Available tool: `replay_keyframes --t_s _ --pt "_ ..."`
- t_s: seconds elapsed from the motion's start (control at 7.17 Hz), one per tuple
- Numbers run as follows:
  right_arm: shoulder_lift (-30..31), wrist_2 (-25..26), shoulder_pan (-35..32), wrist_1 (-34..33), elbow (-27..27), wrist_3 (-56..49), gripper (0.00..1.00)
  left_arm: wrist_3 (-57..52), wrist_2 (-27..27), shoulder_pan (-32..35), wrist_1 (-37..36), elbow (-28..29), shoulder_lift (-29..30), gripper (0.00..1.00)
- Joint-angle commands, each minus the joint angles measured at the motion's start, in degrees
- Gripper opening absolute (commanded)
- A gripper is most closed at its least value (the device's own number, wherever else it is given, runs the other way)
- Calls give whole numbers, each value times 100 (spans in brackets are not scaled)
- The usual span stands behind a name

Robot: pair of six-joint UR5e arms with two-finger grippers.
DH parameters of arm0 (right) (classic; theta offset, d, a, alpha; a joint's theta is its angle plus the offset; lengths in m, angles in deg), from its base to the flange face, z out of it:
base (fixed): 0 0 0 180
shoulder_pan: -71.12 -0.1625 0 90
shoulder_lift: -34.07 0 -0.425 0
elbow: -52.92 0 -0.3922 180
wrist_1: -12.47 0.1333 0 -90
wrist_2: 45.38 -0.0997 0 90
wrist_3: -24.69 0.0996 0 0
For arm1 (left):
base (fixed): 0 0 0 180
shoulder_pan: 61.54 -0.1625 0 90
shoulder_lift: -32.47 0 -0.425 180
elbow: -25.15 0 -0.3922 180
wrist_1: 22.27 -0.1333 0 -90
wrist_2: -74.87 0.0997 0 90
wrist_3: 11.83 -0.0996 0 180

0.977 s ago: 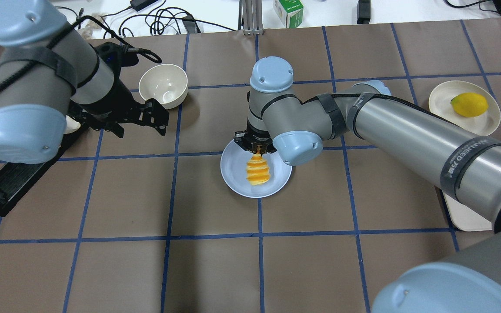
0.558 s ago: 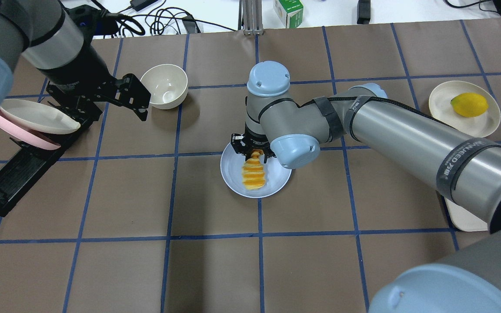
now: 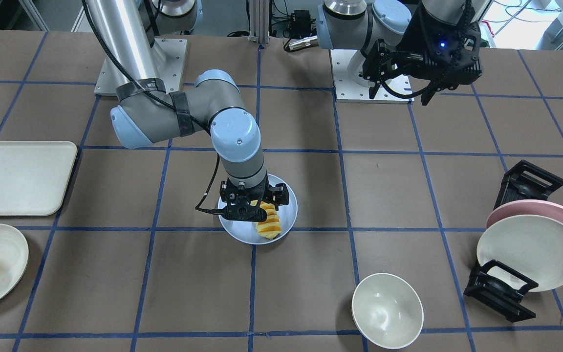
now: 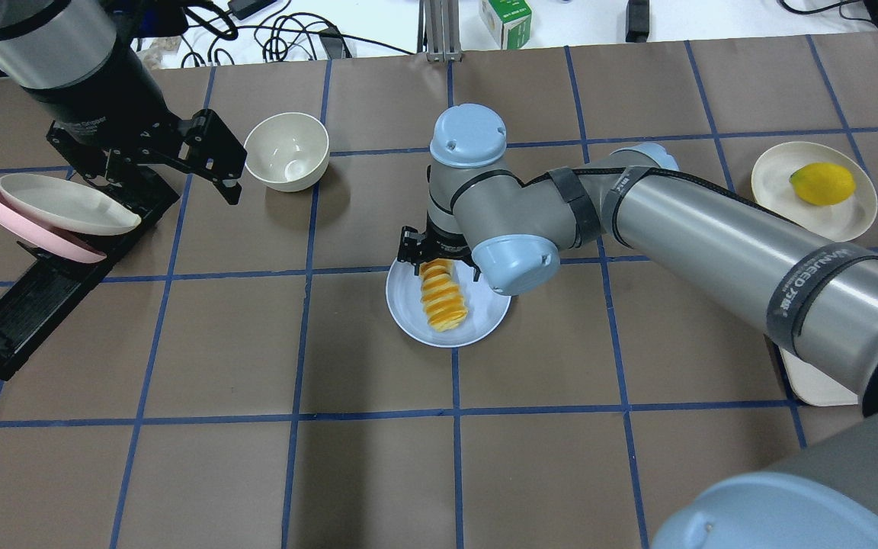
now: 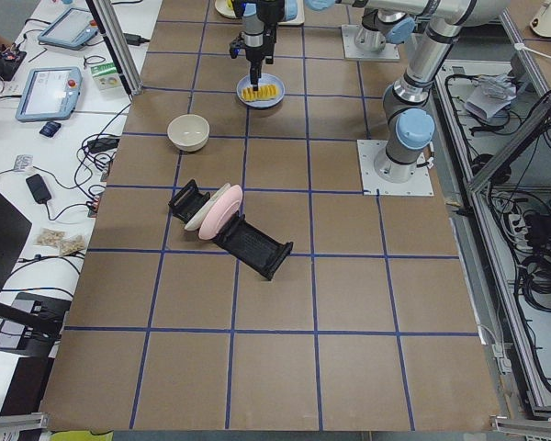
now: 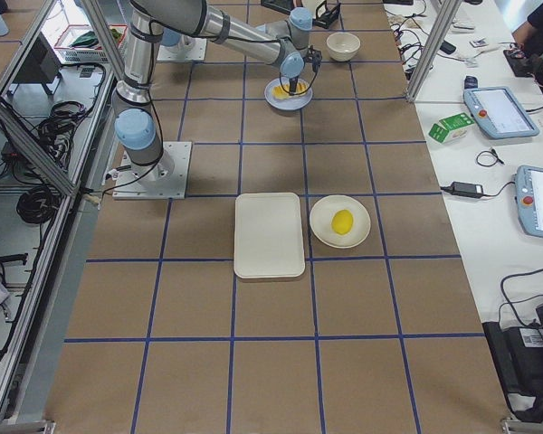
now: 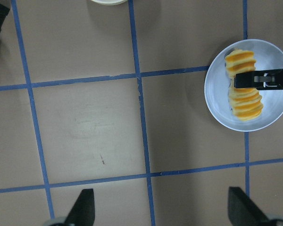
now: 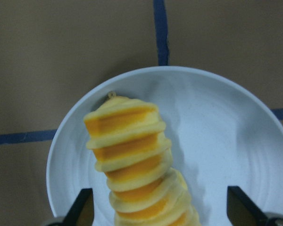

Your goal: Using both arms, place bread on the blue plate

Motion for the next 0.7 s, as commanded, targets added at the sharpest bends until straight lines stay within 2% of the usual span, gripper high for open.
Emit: replay_keyframes --t_s 0.0,0.14,0.28,0.56 --pt "703 217 367 725 -17 -111 100 -37 82 -1 -108 -24 -56 100" --pt "995 367 778 1061 18 -321 100 -46 430 -10 -300 20 74 100" --pt "1380 395 1130 1438 18 -454 100 50 425 -18 -798 3 206 100" --pt "1770 413 1807 2123 44 -691 100 24 346 60 -847 -15 321 100"
